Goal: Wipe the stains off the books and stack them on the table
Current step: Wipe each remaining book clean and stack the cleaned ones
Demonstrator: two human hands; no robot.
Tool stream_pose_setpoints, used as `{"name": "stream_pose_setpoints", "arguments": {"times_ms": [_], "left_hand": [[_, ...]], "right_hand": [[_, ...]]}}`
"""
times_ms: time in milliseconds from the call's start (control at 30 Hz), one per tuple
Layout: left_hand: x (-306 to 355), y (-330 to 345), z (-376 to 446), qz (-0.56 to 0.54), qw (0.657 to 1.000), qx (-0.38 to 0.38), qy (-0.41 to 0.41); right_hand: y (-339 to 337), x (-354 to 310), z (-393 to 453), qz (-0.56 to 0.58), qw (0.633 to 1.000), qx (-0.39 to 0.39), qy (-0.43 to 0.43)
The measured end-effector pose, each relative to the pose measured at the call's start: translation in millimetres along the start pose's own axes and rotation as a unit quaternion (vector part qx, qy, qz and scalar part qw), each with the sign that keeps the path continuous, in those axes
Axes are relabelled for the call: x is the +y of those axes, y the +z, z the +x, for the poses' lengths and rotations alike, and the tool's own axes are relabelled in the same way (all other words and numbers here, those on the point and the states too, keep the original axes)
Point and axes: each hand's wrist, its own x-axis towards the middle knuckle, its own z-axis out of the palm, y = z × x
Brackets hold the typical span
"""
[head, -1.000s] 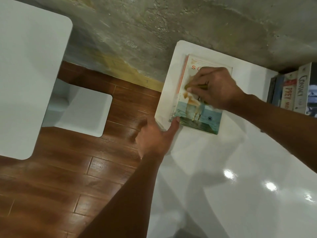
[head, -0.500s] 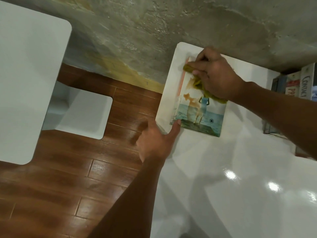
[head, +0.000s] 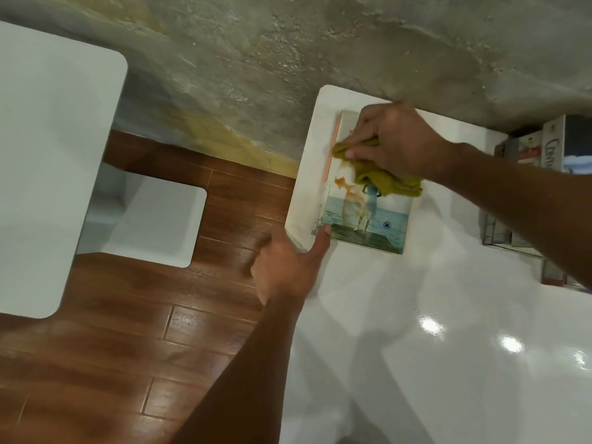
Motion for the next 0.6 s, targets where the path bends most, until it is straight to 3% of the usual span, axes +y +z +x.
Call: {"name": "stream_pose_setpoints", "arguments": {"times_ms": [167, 300, 433, 533, 600], "left_hand": [[3, -2, 0, -0.001, 1.000, -0.008, 0.007], [0, -4, 2, -0.007, 1.000, -0.001, -0.001], [3, -1, 1, -0.006, 1.000, -0.016, 0.005], [3, -4, 5, -0.004, 1.000, -0.016, 0.005], [-1, -3, 6, 0.007, 1.000, -0.007, 0.000]], "right_hand": [[-6, 5, -3, 0.015, 0.995, 0.057, 0.081], [-3, -10, -3, -0.003, 0.999, -0.033, 0.005], [-4, -4, -2, 0.002, 0.997, 0.042, 0.060], [5, -20, -20, 0.029, 0.998, -0.046, -0.026], [5, -16, -23, 0.037, 0.998, -0.058, -0.007]]}}
